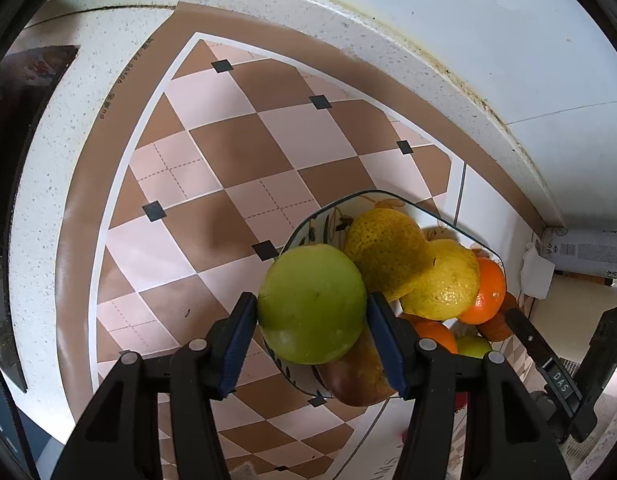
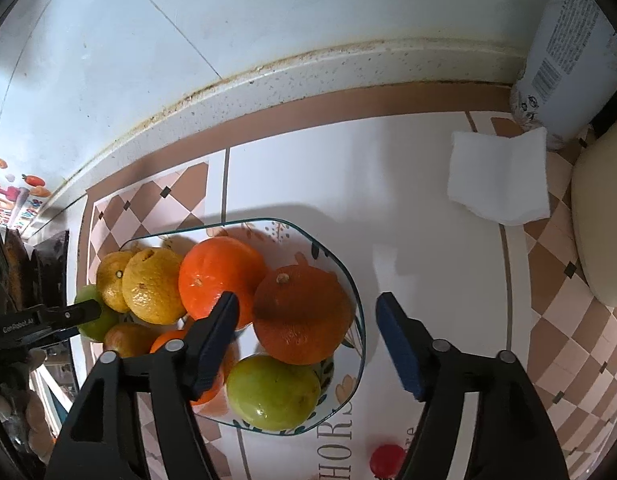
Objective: Organize fruits
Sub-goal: 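Lower both fruits onto the plate and open both tools, then lift both open tools away from the plate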
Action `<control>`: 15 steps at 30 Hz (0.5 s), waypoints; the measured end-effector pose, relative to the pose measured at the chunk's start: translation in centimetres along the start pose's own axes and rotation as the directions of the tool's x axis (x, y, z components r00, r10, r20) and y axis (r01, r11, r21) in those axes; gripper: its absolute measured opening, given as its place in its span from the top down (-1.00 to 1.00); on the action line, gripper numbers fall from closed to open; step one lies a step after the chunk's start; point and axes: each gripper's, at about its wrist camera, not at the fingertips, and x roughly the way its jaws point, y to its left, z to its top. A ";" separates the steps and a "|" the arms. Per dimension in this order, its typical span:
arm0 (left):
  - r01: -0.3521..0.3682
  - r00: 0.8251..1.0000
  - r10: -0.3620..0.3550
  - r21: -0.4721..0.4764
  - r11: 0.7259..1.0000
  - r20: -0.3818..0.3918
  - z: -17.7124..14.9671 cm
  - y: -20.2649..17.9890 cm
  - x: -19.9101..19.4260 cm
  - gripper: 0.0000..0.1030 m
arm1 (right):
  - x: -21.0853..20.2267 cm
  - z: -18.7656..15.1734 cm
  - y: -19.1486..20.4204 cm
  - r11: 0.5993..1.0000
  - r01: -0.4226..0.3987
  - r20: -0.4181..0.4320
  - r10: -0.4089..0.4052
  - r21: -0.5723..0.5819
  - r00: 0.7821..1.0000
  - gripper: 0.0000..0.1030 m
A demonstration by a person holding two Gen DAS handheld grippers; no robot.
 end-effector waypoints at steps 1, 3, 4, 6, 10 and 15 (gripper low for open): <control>0.007 1.000 -0.007 -0.002 1.000 0.003 -0.1 0.1 -0.2 -0.07 | -0.2 0.0 0.2 1.000 0.002 0.001 -0.002 -0.003 1.000 -0.57; 0.026 1.000 -0.026 0.000 1.000 0.015 -0.2 0.1 -0.7 -0.22 | -0.8 -0.2 0.5 1.000 0.013 0.007 -0.013 -0.015 1.000 -0.71; 0.022 0.999 -0.022 0.008 1.000 0.025 -0.3 0.0 -1.1 -0.42 | -1.1 -0.4 0.8 1.000 0.021 0.010 -0.021 -0.023 1.000 -0.74; -0.013 0.999 0.011 0.040 0.999 0.046 -0.5 -0.6 -1.8 -0.66 | -1.7 -0.9 1.3 0.998 0.043 0.021 -0.042 -0.038 0.999 -0.77; -0.122 0.989 0.109 0.136 0.983 0.102 -2.5 -2.0 -2.8 -0.68 | -2.9 -2.7 2.6 0.995 0.074 0.033 -0.072 -0.068 0.997 -0.77; -0.196 0.968 0.154 0.214 0.957 0.197 -5.9 -3.2 -3.8 -0.68 | -4.6 -5.9 4.3 0.989 0.108 0.059 -0.102 -0.104 0.993 -0.77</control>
